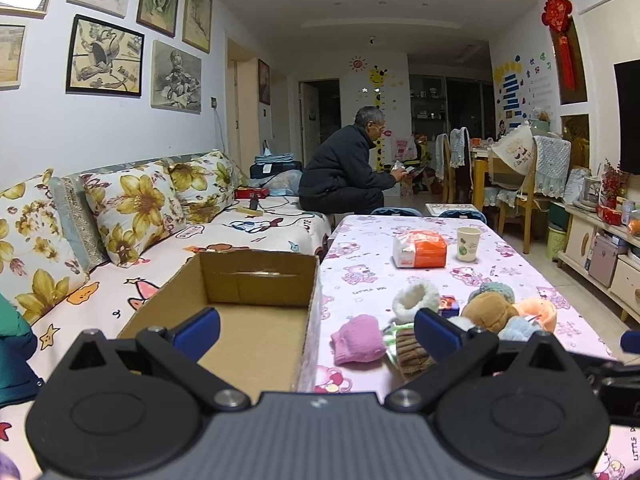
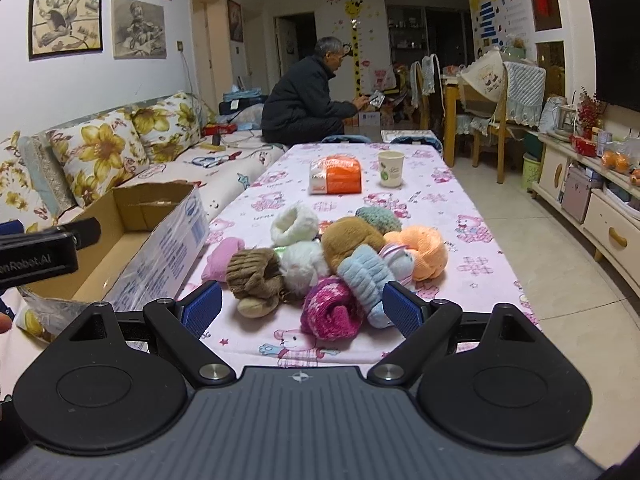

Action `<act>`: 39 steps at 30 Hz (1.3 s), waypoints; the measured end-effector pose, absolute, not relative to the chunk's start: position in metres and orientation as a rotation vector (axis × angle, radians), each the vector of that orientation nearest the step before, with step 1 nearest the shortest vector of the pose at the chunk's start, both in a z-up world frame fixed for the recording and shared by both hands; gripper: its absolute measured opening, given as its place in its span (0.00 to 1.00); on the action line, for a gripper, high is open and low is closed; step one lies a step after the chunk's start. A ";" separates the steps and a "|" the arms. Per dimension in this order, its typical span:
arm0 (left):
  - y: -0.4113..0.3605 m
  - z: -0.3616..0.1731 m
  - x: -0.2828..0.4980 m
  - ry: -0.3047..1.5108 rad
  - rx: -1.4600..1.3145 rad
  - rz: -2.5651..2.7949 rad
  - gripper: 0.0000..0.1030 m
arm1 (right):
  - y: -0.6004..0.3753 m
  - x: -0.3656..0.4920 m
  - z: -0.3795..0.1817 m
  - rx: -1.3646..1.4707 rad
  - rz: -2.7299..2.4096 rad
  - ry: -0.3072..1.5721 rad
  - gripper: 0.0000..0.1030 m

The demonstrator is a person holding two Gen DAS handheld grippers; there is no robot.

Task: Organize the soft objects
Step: 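Grasp the brown ribbed fuzzy sock with left tool while right tool grasps light blue slipper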

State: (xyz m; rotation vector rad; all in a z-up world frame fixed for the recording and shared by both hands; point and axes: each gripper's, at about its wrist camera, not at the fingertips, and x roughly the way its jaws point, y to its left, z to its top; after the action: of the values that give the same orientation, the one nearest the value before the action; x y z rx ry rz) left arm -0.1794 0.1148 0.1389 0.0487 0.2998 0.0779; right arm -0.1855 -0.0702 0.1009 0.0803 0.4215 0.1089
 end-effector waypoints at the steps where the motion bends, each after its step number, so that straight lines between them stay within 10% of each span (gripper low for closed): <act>1: 0.113 0.138 -0.179 0.300 0.052 0.078 0.99 | -0.071 -0.187 0.101 0.072 0.108 0.407 1.00; 31: 0.050 0.052 -0.051 0.455 0.138 -0.160 0.97 | -0.105 -0.092 0.052 0.159 0.049 0.525 1.00; 39: 0.055 0.041 -0.020 0.556 0.094 -0.142 0.81 | -0.097 -0.069 0.049 0.119 0.048 0.568 0.82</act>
State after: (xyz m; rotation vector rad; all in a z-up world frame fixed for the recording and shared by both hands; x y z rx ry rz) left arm -0.0205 0.0554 0.0409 0.0943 0.5562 -0.1423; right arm -0.0693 -0.0969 0.0494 0.1189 0.5682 0.0483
